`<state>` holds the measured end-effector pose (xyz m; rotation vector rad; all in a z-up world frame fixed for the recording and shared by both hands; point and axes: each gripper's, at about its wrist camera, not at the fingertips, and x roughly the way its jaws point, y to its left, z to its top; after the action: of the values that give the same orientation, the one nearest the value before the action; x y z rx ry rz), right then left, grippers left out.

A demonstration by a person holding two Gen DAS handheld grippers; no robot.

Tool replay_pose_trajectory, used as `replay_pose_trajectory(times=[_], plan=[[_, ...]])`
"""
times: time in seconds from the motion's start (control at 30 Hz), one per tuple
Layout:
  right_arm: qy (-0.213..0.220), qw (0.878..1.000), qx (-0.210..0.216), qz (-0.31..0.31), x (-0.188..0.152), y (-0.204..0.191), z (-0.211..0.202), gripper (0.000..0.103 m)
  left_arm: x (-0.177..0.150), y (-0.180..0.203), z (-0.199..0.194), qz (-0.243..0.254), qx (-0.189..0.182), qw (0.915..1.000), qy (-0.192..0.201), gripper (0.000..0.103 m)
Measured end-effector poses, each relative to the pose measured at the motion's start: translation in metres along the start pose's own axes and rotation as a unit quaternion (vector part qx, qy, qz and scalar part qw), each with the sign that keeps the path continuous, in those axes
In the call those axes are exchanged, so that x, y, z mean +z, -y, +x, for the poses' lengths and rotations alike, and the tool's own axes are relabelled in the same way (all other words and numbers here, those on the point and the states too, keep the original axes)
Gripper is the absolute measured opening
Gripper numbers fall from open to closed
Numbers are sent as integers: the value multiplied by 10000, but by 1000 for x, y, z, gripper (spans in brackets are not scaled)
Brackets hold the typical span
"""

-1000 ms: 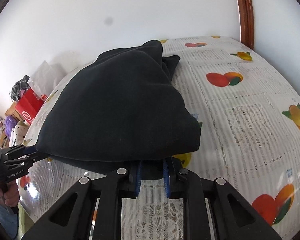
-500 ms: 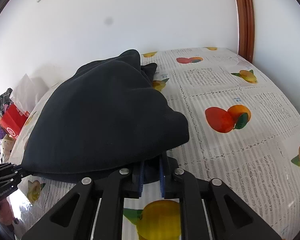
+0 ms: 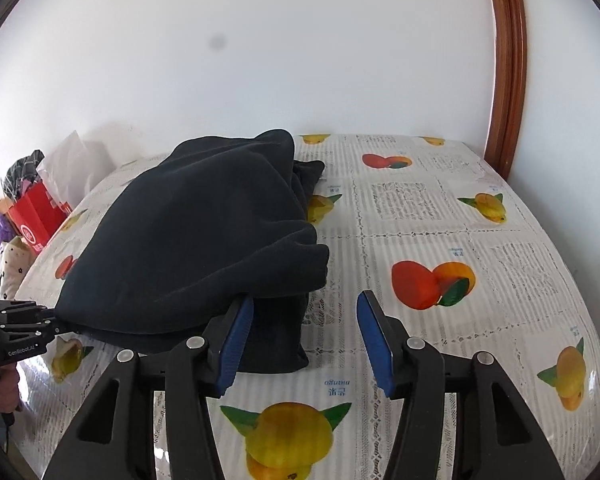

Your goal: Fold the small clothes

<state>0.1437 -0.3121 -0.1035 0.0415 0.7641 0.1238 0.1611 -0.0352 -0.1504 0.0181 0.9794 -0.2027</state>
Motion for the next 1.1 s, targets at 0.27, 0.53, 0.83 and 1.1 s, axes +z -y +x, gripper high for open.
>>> replay_pose_trajectory(times=[0.27,0.53,0.83,1.1], plan=[[-493,9960,-745,-24,-27,-7,20,21,-4,-6,-6,-153,-108,9998,-65,20],[-611,9941,-840,327,-36,-3,-6,21,-17,-8,-23,-316,-81,9995,-19,20],[-408,9938,-860,569,-29,-14,-33,22,-27,-12,-56,-526,52,9985,166,20],[-24,9960,-747,493,-1,-16,-39,28,-16,-14,-64,-562,-75,9977,383,38]])
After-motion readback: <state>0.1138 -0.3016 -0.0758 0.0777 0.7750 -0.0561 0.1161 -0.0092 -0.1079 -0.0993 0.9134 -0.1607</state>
